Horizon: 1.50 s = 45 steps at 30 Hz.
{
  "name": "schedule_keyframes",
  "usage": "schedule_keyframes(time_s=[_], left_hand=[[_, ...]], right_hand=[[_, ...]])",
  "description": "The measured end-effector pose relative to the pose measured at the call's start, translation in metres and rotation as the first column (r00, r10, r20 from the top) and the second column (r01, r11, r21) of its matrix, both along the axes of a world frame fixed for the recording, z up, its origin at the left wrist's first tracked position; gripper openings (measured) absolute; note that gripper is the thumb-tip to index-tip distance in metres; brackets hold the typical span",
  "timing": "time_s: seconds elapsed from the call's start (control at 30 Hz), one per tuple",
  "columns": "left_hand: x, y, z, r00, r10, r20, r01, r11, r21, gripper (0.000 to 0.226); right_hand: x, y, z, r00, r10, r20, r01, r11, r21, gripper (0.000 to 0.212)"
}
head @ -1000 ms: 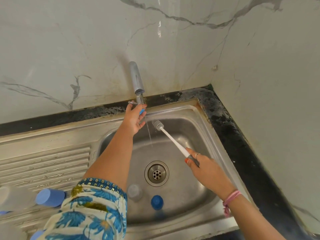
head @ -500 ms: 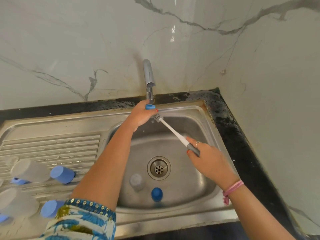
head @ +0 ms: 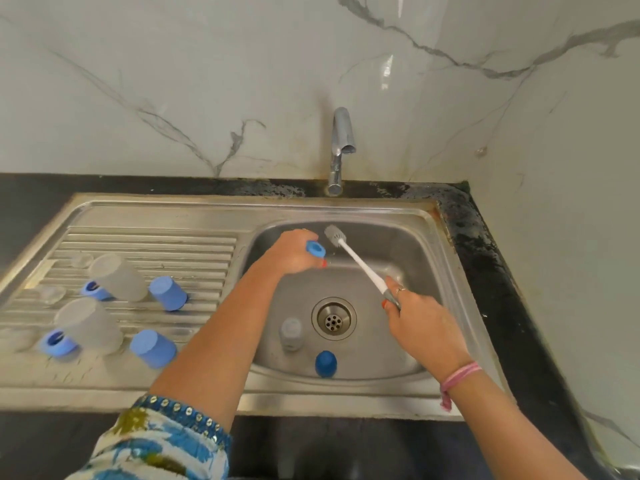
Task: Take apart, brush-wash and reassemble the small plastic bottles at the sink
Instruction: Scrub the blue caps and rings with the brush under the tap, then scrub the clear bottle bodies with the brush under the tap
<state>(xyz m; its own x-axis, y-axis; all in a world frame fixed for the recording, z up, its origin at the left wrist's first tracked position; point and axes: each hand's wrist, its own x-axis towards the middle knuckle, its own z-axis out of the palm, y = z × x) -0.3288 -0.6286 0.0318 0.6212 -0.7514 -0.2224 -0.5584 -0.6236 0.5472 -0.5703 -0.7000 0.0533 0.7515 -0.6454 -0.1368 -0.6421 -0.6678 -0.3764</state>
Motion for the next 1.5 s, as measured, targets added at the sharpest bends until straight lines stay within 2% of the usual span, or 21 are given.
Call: schedule_keyframes(time_s=[0.13,0.2,0.3,0.37,0.43,0.5,0.57,0.67,0.87,1.2,1.5], left_hand=[[0.013,0.018,0.013,0.996,-0.052,0.077,0.055,0.998,-0.035,0.063],[0.024,0.035,0.019,0.992,-0.058,0.114,0.062,0.998,-0.033,0.058],[0.047,0.063,0.04,0.984,-0.111,0.138,0.113,0.994,-0.003,0.051],[0.069,0.087,0.056,0.977,-0.137,0.164,0.138,0.99,0.002,0.051],[0.097,0.115,0.074,0.96,-0.132,0.247,0.132,0.991,0.014,0.053],[0.13,0.146,0.089,0.952,-0.097,0.29,0.097,0.995,0.015,0.055],[0.163,0.178,0.097,0.968,-0.051,0.246,0.059,0.998,-0.027,0.054],[0.203,0.215,0.092,0.977,0.035,0.208,-0.028,0.999,-0.033,0.053],[0.245,0.255,0.046,0.979,0.043,0.199,-0.065,0.993,0.103,0.052],[0.272,0.263,-0.006,0.989,0.042,0.139,-0.081,0.956,0.283,0.057],[0.277,0.247,-0.004,0.993,-0.004,0.121,-0.043,0.923,0.383,0.066]], right_hand=[[0.017,0.023,-0.005,0.994,-0.006,0.109,0.002,0.999,0.036,0.046],[0.03,0.037,-0.006,0.997,0.003,0.074,-0.007,0.998,0.055,0.041],[0.049,0.06,-0.007,0.979,-0.073,0.193,0.048,0.99,0.135,0.041],[0.068,0.076,-0.008,0.979,-0.101,0.179,0.071,0.983,0.169,0.041],[0.088,0.092,-0.008,0.967,-0.161,0.197,0.111,0.963,0.244,0.041],[0.107,0.108,-0.006,0.934,-0.209,0.29,0.126,0.952,0.28,0.042],[0.129,0.121,-0.003,0.913,-0.222,0.343,0.117,0.946,0.301,0.041],[0.161,0.133,-0.003,0.911,-0.231,0.343,0.095,0.924,0.37,0.04],[0.188,0.145,-0.008,0.9,-0.283,0.332,0.107,0.881,0.46,0.035],[0.184,0.134,-0.019,0.896,-0.365,0.252,0.194,0.833,0.517,0.023],[0.178,0.131,-0.028,0.867,-0.446,0.223,0.258,0.784,0.564,0.028]])
